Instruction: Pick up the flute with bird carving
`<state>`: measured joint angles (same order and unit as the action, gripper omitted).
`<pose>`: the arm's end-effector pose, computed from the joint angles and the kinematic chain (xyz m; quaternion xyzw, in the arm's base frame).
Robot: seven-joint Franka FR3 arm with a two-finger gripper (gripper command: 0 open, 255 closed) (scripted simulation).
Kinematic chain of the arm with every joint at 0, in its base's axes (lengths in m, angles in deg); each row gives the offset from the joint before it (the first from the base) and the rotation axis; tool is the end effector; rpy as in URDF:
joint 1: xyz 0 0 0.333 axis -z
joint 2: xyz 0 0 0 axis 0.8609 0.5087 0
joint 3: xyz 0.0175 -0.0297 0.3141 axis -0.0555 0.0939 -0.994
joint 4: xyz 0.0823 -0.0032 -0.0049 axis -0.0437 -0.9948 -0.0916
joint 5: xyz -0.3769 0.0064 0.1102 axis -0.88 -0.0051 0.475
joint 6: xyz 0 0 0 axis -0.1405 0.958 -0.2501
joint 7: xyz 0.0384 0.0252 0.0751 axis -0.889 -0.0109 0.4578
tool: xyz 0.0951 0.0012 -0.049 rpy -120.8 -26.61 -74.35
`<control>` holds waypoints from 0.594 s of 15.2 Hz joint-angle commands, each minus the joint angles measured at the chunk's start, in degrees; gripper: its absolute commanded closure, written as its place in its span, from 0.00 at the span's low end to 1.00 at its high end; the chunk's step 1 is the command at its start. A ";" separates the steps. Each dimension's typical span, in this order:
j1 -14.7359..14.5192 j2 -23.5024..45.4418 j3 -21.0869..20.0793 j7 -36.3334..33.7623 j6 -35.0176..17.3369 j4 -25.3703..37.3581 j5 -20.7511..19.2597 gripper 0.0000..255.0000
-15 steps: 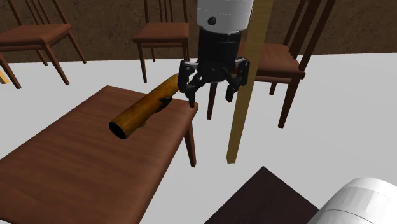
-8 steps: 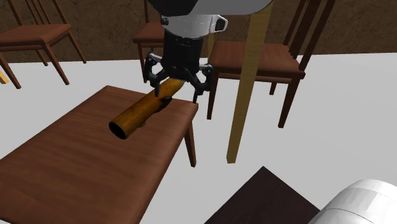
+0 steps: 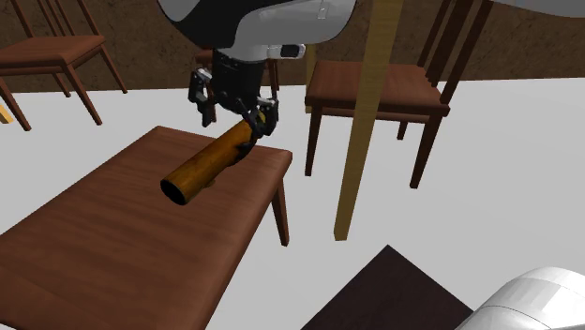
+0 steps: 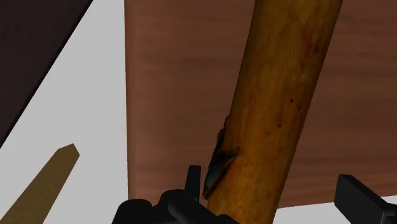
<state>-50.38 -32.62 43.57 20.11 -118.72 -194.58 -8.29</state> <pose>0.4415 0.0597 0.5614 -0.8668 0.4745 -0.0904 0.1242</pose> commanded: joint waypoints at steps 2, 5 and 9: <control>-0.06 0.20 -0.26 0.00 -2.51 -2.14 0.35 0.00; -0.17 0.45 -0.44 0.28 -4.52 -3.91 0.62 0.00; -0.16 0.51 -0.44 0.27 -4.52 -3.86 0.60 1.00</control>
<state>-50.53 -32.15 43.14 20.37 -123.19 -198.35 -7.69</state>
